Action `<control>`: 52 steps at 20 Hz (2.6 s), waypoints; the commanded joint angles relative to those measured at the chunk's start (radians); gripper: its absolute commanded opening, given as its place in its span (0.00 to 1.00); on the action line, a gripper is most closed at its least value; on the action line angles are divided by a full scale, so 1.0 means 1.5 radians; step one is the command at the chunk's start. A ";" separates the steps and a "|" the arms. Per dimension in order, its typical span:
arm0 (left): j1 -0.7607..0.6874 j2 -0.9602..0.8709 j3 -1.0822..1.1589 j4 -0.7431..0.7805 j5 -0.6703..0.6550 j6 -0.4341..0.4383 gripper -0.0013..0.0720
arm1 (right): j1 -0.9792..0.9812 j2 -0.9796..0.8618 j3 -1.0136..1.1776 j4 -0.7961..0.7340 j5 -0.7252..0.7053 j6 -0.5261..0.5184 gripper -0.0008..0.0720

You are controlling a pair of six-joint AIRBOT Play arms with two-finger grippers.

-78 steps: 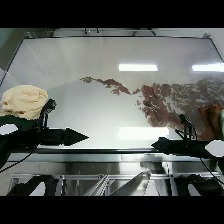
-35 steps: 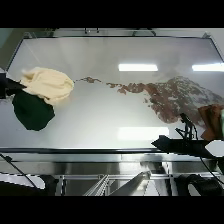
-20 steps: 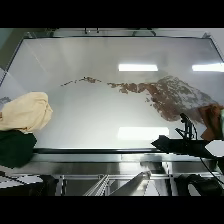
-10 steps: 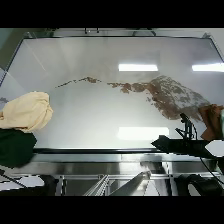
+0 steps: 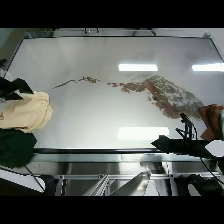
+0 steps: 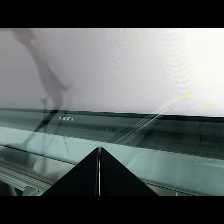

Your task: Fold the shirts.

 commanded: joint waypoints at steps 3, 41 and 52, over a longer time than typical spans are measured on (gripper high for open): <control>-0.064 -0.072 0.007 0.120 -0.069 0.001 0.25 | 0.001 0.001 0.000 0.000 0.000 0.000 0.03; -0.129 0.230 -0.042 -0.317 0.063 0.110 0.04 | 0.001 0.001 0.000 0.060 0.002 -0.012 0.03; -0.347 0.255 -0.110 -0.397 0.012 0.103 0.05 | -0.044 0.001 0.001 0.079 -0.002 -0.142 0.05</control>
